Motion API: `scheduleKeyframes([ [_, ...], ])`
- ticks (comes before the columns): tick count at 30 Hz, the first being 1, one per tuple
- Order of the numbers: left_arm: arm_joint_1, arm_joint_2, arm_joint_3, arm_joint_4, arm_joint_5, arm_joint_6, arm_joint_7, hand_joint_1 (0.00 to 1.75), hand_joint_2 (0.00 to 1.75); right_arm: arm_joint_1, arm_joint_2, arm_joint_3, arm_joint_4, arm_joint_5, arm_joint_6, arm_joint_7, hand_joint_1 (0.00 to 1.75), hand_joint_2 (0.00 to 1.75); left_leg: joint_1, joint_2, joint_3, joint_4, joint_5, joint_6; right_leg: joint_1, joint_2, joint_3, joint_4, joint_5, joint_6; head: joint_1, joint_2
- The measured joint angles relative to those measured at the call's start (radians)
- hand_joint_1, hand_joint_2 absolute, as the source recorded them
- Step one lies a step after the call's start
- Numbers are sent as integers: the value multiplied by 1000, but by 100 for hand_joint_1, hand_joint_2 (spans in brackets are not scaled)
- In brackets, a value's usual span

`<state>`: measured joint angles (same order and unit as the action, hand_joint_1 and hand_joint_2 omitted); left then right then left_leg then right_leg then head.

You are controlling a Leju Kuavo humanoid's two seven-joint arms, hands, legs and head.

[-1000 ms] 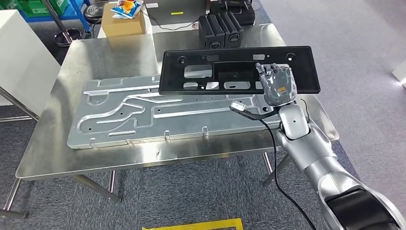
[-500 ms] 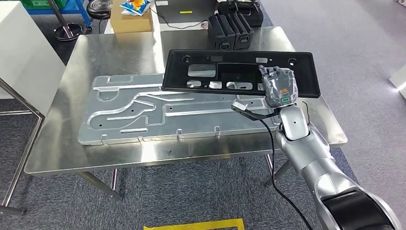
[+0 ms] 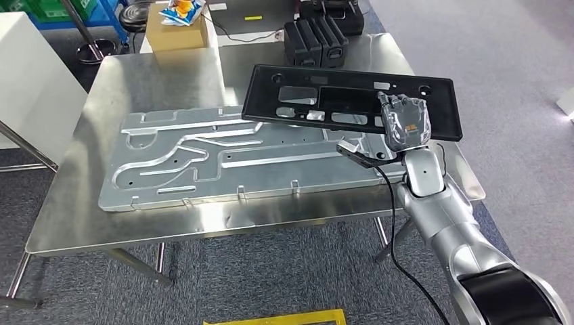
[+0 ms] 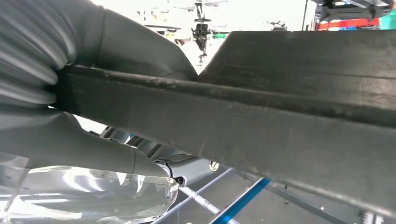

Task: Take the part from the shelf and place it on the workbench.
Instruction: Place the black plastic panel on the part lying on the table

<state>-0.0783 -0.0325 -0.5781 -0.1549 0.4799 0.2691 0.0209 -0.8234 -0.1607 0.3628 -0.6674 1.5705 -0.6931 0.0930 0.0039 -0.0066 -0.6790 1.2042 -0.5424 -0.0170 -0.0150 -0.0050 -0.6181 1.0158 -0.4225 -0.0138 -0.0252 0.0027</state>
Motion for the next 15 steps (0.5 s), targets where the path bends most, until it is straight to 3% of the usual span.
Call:
scheduleKeyframes([
  [2,1,0,0,0,0,1,3,0,175,1,0,0,4,0,0,-4,175,175,3,0,-49,96,-24,-6,0,1,1,3,-3,-2,0,0],
  [3,2,0,0,0,0,2,5,0,175,2,0,0,6,0,0,-6,175,175,5,0,-50,90,-7,-8,0,2,1,5,-5,-2,0,0],
  [6,1,1,-1,0,0,5,8,0,175,1,0,0,9,0,0,-7,175,175,9,1,26,-86,91,-6,-1,5,3,16,-15,7,0,0],
  [8,0,1,-3,0,-1,5,9,0,175,-2,0,-1,10,0,0,-7,175,175,7,0,59,-159,110,1,2,6,0,22,-18,17,1,0],
  [12,-1,1,-6,0,-1,5,10,0,175,-4,0,-1,14,0,0,-8,175,175,5,-1,66,-177,113,28,-2,5,-5,33,-28,39,1,0],
  [13,-2,1,-6,0,-1,5,10,0,175,-5,-1,-1,15,0,0,-9,175,175,6,-1,68,-182,116,34,-3,5,-17,61,-47,44,2,0],
  [15,-2,0,-7,0,-1,5,10,0,175,-8,-2,-1,19,0,0,-11,175,175,7,-1,70,-186,118,41,-4,5,-71,175,-105,50,4,0],
])
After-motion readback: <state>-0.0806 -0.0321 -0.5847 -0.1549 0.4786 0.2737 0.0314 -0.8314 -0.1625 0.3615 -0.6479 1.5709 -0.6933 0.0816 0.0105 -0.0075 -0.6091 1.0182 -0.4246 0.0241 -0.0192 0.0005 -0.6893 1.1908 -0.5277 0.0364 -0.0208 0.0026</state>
